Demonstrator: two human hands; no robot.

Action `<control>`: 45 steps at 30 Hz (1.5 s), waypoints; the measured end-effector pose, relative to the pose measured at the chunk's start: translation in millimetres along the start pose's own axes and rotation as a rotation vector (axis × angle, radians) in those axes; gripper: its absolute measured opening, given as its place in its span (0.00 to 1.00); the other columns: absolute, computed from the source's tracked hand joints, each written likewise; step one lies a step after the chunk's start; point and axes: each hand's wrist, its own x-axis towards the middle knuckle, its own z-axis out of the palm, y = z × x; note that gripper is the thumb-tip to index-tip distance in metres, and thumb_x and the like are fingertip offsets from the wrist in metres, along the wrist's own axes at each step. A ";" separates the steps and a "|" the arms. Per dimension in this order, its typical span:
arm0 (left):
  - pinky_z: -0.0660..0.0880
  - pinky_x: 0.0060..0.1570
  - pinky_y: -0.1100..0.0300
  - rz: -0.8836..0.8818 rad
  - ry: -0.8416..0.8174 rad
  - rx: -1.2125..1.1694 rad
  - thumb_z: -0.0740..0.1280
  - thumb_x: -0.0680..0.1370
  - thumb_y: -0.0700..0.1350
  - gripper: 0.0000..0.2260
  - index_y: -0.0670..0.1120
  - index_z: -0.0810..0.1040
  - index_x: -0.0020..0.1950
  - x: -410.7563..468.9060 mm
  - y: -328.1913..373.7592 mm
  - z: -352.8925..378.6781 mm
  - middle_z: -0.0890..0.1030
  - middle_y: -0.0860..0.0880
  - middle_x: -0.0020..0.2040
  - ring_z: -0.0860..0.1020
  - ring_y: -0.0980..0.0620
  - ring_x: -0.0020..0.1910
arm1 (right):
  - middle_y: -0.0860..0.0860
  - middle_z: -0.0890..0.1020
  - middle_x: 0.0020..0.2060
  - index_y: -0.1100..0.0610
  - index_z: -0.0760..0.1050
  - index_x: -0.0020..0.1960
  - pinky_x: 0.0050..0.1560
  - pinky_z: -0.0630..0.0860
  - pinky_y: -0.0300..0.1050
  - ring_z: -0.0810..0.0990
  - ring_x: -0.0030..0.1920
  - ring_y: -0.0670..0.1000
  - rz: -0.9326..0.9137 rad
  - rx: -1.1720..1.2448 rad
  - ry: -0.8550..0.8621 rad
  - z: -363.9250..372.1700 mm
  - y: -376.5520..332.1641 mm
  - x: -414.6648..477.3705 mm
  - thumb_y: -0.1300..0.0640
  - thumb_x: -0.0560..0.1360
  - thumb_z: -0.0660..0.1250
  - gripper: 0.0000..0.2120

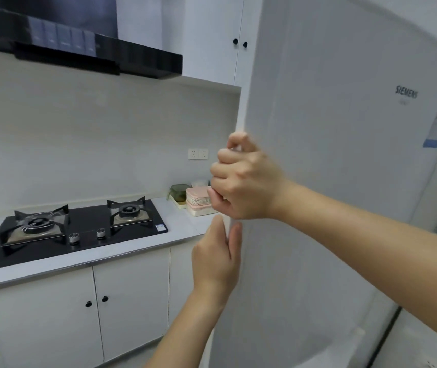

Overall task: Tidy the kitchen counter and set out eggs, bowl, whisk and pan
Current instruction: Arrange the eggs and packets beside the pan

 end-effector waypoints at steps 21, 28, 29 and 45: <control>0.72 0.39 0.48 0.073 -0.147 -0.052 0.41 0.73 0.65 0.35 0.46 0.73 0.65 207.8 -170.6 106.5 0.82 0.41 0.45 0.77 0.37 0.46 | 0.53 0.75 0.21 0.57 0.76 0.24 0.54 0.65 0.51 0.70 0.27 0.55 0.050 -0.312 -0.398 258.7 82.5 -12.7 0.56 0.69 0.62 0.16; 0.62 0.35 0.52 0.089 -0.187 -0.136 0.41 0.73 0.65 0.36 0.45 0.72 0.66 266.5 -212.6 169.3 0.81 0.39 0.45 0.76 0.35 0.45 | 0.52 0.75 0.21 0.54 0.75 0.23 0.49 0.67 0.51 0.69 0.27 0.55 0.062 -0.392 -0.687 324.8 121.2 -37.9 0.57 0.69 0.63 0.16; 0.59 0.35 0.53 0.093 -0.191 -0.135 0.40 0.73 0.64 0.36 0.44 0.71 0.67 272.0 -215.3 175.0 0.81 0.39 0.45 0.75 0.36 0.45 | 0.52 0.75 0.21 0.54 0.75 0.23 0.49 0.67 0.51 0.69 0.27 0.55 0.061 -0.399 -0.718 330.6 125.8 -41.1 0.57 0.69 0.63 0.16; 0.60 0.34 0.55 0.044 -0.252 -0.280 0.44 0.77 0.60 0.21 0.48 0.65 0.36 350.5 -257.4 323.8 0.75 0.45 0.34 0.72 0.43 0.36 | 0.49 0.76 0.20 0.51 0.65 0.22 0.46 0.58 0.49 0.62 0.27 0.52 0.171 -0.475 -1.169 424.5 207.0 -113.8 0.57 0.67 0.64 0.17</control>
